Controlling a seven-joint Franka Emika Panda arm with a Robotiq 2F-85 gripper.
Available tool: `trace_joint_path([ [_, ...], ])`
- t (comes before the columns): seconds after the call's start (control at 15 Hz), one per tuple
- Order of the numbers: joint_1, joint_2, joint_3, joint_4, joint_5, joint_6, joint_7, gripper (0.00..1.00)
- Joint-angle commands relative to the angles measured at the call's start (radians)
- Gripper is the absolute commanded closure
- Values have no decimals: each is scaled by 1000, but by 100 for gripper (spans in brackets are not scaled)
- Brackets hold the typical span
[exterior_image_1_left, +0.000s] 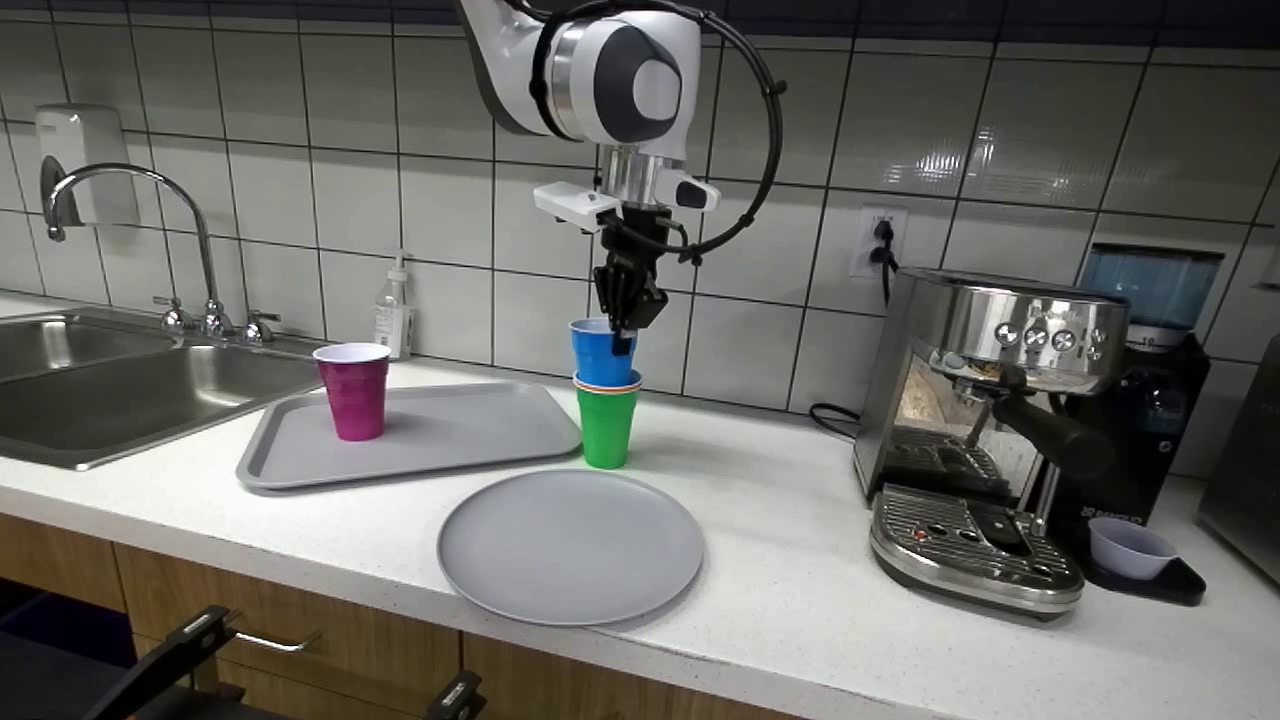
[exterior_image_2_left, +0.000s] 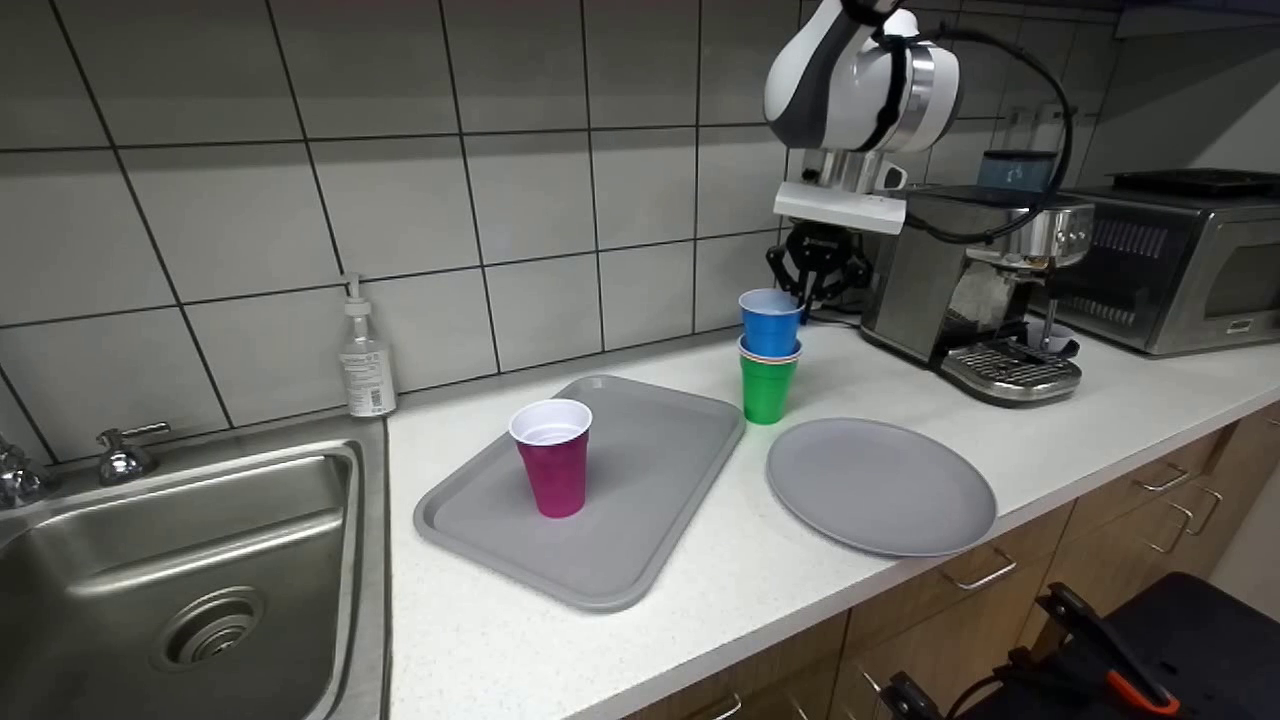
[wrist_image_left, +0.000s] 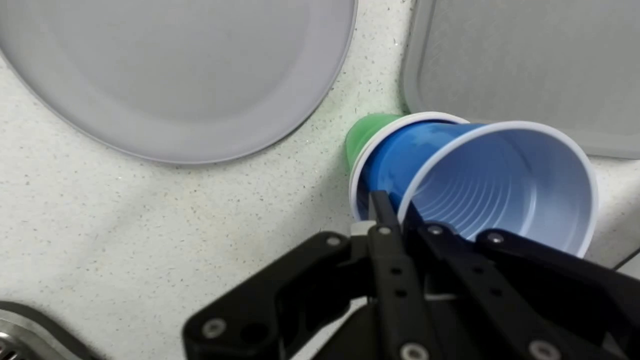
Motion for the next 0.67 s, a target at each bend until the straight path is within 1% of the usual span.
trace_joint_path([
  [0.0, -6, 18, 6, 34, 18, -32, 6, 99],
  [0.6, -12, 32, -1, 40, 16, -33, 1, 99],
])
